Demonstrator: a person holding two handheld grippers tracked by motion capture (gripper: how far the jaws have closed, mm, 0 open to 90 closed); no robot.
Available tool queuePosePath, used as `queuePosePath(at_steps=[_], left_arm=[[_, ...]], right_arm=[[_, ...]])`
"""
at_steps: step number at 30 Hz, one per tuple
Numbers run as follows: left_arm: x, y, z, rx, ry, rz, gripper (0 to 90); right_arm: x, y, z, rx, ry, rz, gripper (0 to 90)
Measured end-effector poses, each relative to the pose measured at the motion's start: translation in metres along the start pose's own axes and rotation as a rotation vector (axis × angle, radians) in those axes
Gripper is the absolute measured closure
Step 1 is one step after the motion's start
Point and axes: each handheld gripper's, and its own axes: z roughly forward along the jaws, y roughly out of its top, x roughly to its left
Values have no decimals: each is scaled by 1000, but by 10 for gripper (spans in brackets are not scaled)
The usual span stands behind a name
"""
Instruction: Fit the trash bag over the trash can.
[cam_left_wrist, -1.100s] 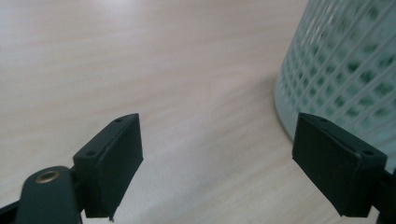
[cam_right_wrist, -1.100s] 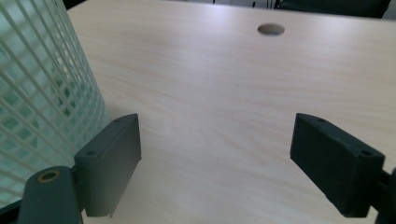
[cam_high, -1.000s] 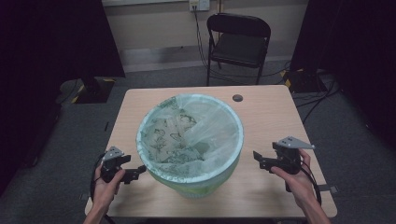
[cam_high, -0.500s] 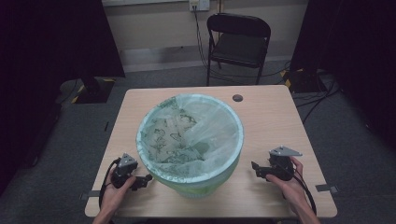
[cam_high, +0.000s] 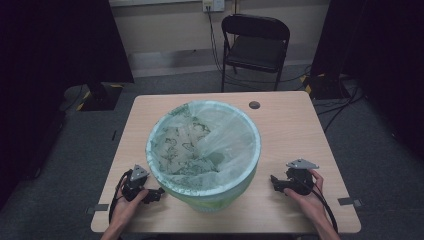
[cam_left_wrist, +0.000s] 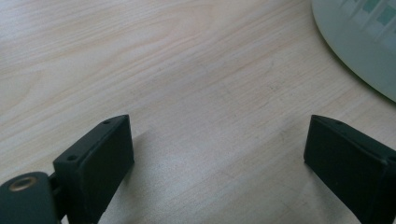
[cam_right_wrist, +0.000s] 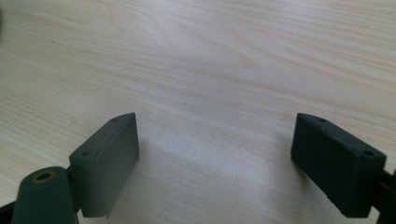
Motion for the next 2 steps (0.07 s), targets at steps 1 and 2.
queuePosePath(at_steps=[1, 2], left_arm=[[0, 0, 0, 0, 0, 1, 73], [0, 0, 0, 0, 1, 1, 72]], right_arm=[[0, 0, 0, 0, -1, 1, 142], [0, 0, 0, 0, 0, 1, 142]])
